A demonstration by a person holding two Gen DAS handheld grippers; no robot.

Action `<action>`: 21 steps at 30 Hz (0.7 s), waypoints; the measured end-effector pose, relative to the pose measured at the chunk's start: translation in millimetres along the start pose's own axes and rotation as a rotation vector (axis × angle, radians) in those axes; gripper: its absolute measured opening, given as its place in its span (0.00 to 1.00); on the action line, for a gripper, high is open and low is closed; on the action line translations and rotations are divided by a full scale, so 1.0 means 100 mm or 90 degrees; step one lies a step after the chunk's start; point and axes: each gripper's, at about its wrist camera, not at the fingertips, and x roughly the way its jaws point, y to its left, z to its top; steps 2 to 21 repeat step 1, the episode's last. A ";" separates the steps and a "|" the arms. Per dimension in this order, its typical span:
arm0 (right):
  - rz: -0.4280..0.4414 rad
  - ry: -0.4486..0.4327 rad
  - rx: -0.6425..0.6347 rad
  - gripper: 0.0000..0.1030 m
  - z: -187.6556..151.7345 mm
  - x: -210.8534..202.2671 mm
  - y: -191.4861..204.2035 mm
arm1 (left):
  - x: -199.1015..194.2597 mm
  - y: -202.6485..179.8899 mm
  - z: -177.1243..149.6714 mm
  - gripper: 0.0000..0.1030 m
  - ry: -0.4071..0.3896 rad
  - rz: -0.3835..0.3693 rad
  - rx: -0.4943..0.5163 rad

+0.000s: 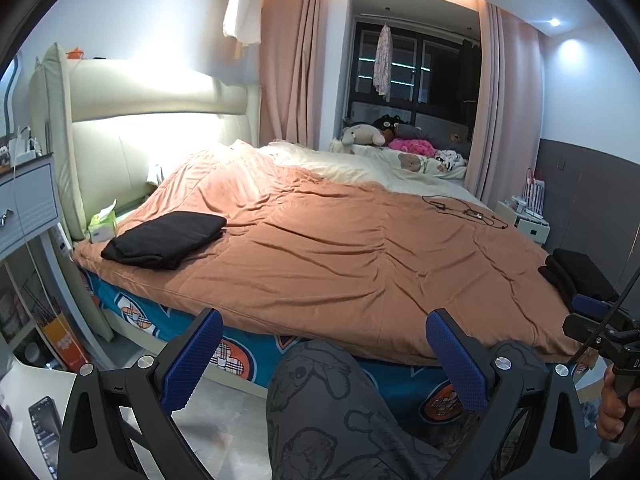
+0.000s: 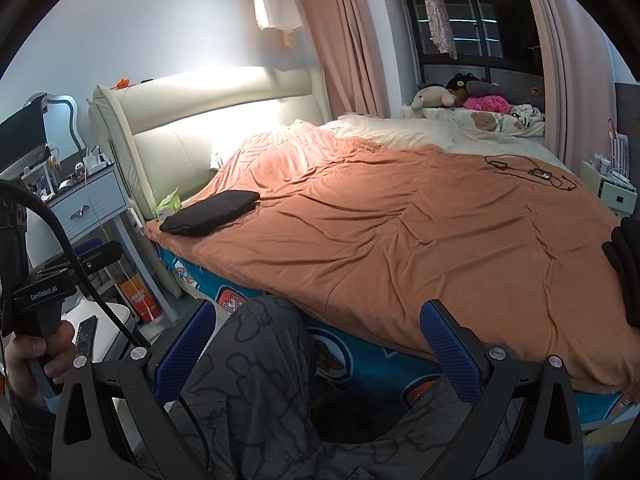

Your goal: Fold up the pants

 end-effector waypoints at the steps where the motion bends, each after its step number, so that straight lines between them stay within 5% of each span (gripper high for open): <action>1: 0.000 0.000 -0.001 1.00 0.00 -0.01 0.01 | 0.00 0.00 0.00 0.99 0.000 0.000 0.000; 21: 0.000 0.000 -0.001 1.00 0.00 -0.01 0.01 | 0.00 0.00 0.00 0.99 0.000 0.000 0.000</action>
